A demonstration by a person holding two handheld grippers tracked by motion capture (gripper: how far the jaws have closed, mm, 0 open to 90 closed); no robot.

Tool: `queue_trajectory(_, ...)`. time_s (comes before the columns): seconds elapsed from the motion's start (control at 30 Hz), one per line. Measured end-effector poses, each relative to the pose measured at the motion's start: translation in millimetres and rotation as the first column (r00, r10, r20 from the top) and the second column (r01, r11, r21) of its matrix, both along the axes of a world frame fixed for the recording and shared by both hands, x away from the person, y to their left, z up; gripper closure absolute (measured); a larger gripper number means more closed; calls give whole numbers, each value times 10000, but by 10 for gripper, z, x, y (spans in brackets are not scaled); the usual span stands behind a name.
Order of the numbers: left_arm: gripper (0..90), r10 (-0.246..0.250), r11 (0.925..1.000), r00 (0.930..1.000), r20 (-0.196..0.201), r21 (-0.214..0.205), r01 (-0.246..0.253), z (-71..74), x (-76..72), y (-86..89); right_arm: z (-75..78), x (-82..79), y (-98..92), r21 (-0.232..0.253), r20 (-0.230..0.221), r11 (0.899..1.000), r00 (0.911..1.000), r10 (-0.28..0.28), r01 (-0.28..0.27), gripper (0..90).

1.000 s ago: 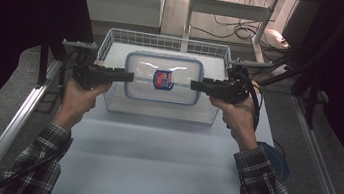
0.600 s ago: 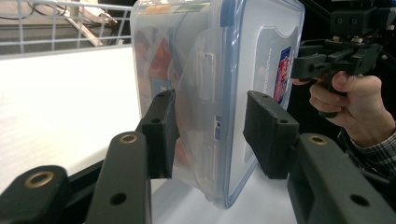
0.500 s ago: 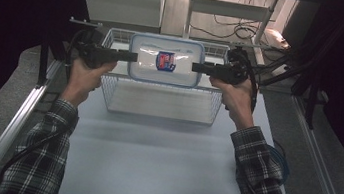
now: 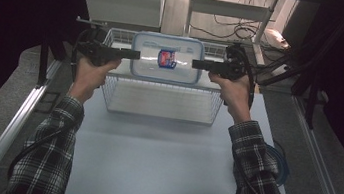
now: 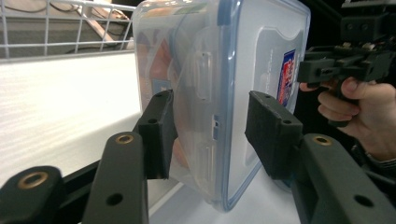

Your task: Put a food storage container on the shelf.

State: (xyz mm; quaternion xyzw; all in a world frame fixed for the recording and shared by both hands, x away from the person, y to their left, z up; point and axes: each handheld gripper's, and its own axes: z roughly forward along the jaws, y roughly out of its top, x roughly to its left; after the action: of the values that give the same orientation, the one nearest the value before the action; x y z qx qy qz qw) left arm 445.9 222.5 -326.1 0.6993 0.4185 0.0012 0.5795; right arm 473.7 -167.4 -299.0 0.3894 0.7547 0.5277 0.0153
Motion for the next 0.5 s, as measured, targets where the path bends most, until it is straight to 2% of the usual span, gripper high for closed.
queue_trajectory(0.07,513,53,9999,10000,76,87,-54,-2,-2,-14,-6,15,3,-5,37,10000,10000,19,-19,467)
queue_trajectory(0.23,477,106,9968,9996,254,794,-126,43,9,-65,-6,24,35,-458,248,9989,9997,-71,82,444)
queue_trajectory(0.37,467,112,9941,9998,183,1076,-131,66,20,-74,4,21,49,-681,337,9976,9994,-99,122,437)
queue_trajectory(0.43,444,114,9869,9998,160,1607,-138,61,22,-94,1,21,54,-742,383,9972,9992,-105,133,423)
queue_trajectory(0.5,443,44,9756,9999,146,2195,-75,35,26,-128,-7,18,73,-931,402,9955,9991,-125,162,384)
